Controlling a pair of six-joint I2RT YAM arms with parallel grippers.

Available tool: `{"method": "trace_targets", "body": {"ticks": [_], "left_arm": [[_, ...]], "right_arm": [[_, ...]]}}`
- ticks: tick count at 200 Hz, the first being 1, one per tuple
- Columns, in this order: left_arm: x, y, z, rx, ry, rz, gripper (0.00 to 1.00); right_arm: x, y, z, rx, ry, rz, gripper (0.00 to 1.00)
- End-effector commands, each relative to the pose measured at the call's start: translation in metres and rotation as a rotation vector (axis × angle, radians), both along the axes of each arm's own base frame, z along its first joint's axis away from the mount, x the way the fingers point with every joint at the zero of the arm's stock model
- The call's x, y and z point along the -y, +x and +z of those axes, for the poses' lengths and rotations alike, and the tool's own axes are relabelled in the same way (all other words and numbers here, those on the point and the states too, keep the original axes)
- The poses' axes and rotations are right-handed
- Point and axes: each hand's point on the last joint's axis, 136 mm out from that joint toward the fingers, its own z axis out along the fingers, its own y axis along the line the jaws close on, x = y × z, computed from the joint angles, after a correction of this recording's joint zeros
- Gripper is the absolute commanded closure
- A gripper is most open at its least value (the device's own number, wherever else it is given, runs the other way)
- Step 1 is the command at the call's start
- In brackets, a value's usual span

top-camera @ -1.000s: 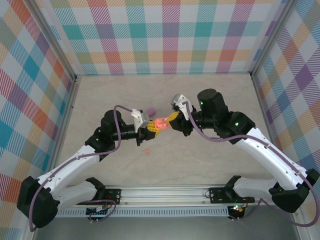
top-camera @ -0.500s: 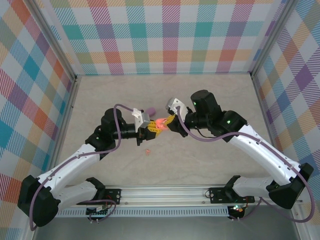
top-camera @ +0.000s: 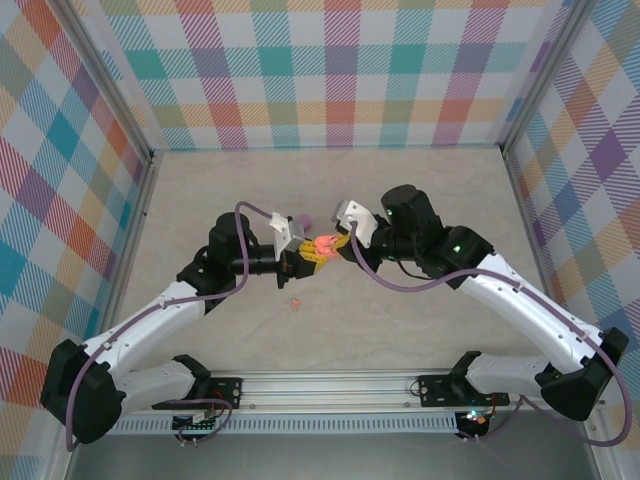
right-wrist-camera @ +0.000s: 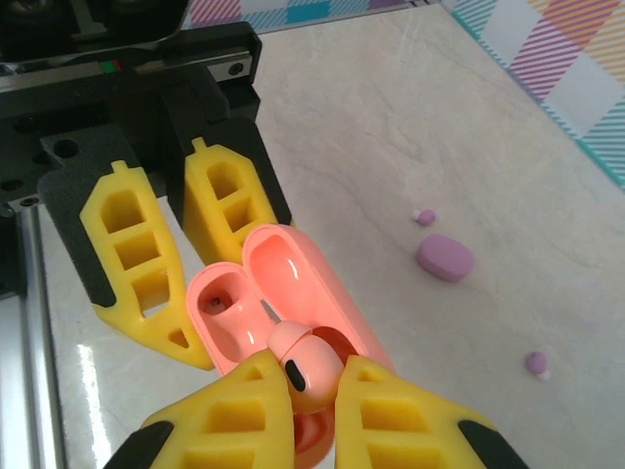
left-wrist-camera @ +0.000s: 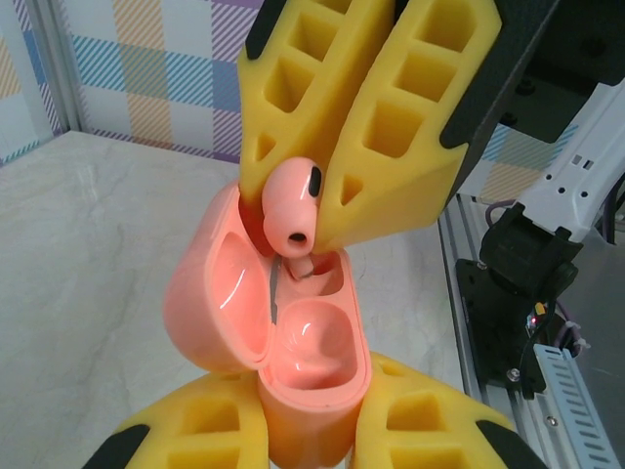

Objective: Insert the wireless bluetooth earbuds into the charging case

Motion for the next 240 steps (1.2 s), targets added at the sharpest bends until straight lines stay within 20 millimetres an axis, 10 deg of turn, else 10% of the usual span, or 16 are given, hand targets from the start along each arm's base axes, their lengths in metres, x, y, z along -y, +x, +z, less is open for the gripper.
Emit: {"method": "trace_targets", "body": {"ticks": [1, 149, 240], "left_arm": [[0.005, -0.008, 0.027, 0.055, -0.055, -0.055, 1.00], [0.005, 0.011, 0.039, -0.030, -0.133, 0.049, 1.00], [0.006, 0.013, 0.038, -0.036, -0.131, 0.057, 1.00]], "right_arm": [[0.004, 0.008, 0.012, 0.092, 0.013, -0.030, 0.90], [0.004, 0.004, -0.016, 0.060, -0.031, -0.008, 0.88], [-0.006, -0.005, 0.000, 0.002, 0.046, 0.023, 0.65]]}}
